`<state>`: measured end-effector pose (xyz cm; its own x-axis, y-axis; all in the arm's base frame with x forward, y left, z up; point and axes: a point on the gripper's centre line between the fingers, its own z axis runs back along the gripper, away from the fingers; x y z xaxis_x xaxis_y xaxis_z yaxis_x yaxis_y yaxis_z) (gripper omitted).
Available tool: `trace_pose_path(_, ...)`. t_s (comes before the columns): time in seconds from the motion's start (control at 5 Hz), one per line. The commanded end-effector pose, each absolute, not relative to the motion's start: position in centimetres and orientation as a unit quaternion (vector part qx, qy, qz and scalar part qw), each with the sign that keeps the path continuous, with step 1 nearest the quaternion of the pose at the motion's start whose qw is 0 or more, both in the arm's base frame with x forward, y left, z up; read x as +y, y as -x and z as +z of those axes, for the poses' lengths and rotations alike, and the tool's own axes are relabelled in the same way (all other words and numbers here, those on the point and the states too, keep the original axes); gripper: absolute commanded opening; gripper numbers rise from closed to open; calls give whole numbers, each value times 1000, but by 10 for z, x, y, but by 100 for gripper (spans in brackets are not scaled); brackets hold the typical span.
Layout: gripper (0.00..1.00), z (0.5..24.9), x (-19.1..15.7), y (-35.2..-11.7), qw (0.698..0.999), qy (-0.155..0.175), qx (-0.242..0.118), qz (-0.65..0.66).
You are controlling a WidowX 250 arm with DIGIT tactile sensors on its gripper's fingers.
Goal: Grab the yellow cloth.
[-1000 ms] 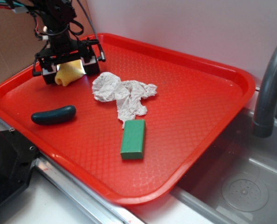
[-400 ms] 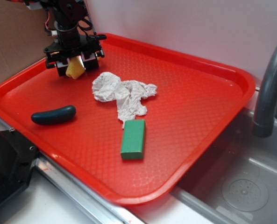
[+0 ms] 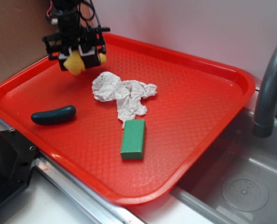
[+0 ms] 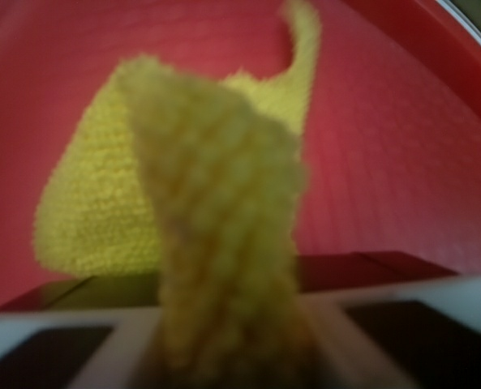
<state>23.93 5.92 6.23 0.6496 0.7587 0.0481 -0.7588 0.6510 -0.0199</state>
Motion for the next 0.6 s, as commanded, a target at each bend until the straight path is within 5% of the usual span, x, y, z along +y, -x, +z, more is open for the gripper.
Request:
trace_pose_path(0.0, 0, 147, 23, -202, 950, 61, -42, 304)
trace_pose_path(0.4, 0, 179, 18, -171, 960, 82, -24, 267)
